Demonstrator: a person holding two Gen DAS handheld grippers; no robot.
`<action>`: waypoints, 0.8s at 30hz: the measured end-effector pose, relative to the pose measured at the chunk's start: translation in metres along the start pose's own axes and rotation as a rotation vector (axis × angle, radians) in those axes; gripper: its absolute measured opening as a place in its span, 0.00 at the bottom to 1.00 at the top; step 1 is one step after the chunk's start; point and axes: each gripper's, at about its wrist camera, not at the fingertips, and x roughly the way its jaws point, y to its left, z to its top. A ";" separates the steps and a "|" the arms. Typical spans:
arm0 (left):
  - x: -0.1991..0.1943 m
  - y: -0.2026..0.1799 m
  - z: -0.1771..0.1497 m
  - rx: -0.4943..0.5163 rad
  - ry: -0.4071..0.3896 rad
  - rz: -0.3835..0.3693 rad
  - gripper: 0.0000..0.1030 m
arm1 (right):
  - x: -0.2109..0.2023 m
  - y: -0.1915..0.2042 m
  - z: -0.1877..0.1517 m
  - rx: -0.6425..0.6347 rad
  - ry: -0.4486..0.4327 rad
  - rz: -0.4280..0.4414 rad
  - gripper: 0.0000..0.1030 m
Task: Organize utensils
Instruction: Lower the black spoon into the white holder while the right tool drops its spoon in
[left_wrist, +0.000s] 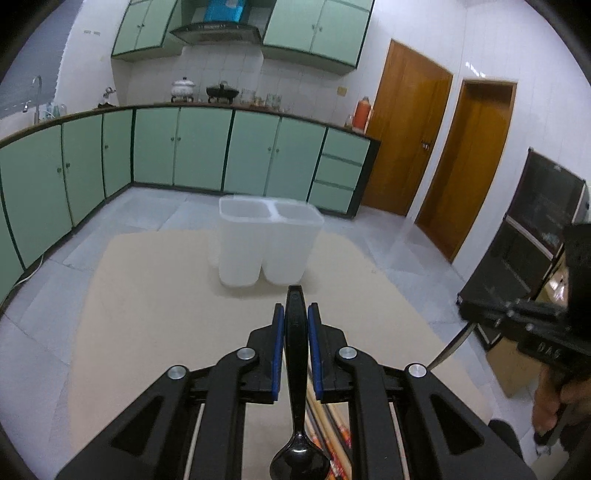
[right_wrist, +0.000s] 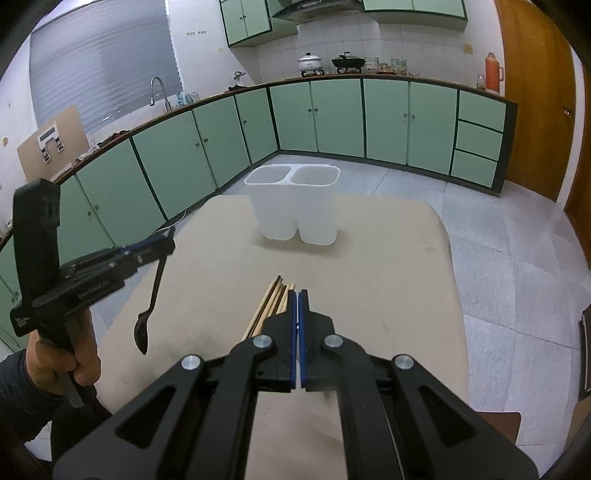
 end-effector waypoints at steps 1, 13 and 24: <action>-0.002 0.000 0.005 0.001 -0.023 -0.004 0.12 | 0.000 -0.001 0.002 0.002 -0.001 0.002 0.00; 0.010 0.006 0.084 0.063 -0.240 0.037 0.12 | 0.016 0.008 0.073 -0.071 -0.071 0.017 0.00; 0.081 0.040 0.167 -0.016 -0.338 0.087 0.12 | 0.055 0.006 0.201 -0.107 -0.212 0.029 0.00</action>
